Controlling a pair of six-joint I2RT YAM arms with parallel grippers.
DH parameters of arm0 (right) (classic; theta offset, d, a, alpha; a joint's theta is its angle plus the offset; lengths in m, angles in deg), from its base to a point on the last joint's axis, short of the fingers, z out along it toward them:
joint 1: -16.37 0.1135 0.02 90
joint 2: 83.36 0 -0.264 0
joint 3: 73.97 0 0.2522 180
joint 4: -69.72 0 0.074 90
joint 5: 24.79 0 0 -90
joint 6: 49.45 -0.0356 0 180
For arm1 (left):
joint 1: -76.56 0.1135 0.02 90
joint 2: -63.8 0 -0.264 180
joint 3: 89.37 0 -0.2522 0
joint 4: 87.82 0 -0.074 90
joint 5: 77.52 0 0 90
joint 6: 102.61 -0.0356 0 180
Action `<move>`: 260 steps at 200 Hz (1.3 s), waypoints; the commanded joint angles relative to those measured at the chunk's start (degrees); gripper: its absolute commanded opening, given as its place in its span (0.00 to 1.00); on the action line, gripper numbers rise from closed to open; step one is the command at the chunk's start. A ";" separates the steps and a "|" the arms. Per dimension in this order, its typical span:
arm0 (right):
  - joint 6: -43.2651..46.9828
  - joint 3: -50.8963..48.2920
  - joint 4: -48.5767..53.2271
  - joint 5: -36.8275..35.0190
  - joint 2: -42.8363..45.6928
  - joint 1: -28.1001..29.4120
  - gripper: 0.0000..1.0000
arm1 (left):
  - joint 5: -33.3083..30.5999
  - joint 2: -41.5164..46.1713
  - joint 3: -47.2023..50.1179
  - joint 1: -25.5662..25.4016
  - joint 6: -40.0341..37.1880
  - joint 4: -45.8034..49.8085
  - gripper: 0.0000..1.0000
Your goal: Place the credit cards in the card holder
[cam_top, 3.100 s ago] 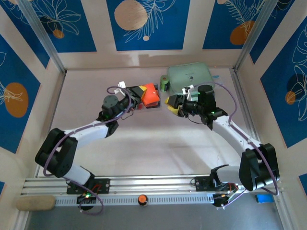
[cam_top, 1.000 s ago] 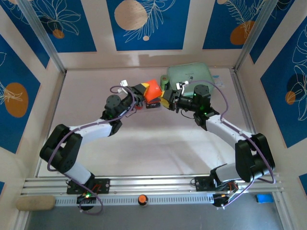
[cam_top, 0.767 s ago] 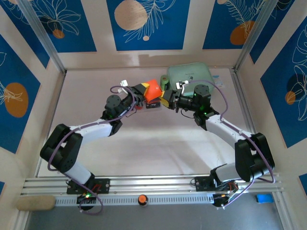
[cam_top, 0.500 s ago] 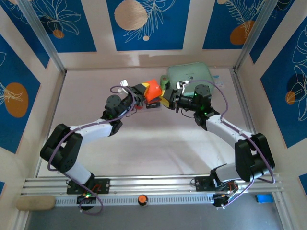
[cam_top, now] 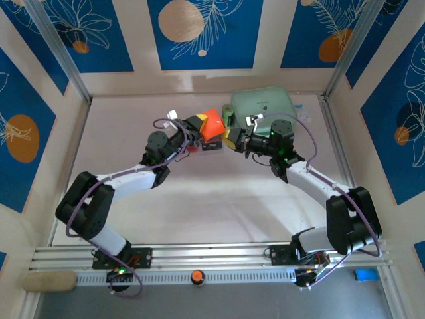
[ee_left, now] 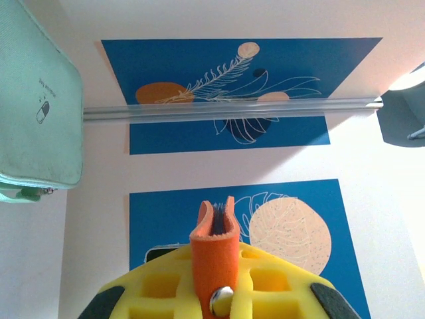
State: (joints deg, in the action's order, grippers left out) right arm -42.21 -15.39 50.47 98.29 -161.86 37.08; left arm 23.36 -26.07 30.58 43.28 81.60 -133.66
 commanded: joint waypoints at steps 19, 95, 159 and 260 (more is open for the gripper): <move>0.14 -0.01 -0.23 0.67 0.47 -0.23 0.11 | 0.46 -0.25 -1.97 -0.65 0.18 -3.69 0.00; -0.48 3.49 -0.56 1.09 -1.86 0.25 0.19 | 0.64 -0.75 -1.97 -1.18 0.15 -3.71 0.00; 0.05 3.95 -1.61 2.06 -3.28 0.15 0.00 | 1.07 -1.78 -1.07 -1.53 -0.20 -4.24 0.04; 18.64 -7.09 5.21 0.21 4.10 -1.69 0.00 | 10.03 7.77 -2.25 4.82 -19.92 31.30 1.00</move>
State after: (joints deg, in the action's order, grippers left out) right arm -31.98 -21.23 52.74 98.79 -161.47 35.36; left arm 28.54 -22.77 33.97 47.44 72.69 -122.14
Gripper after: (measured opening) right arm 0.055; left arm 0.998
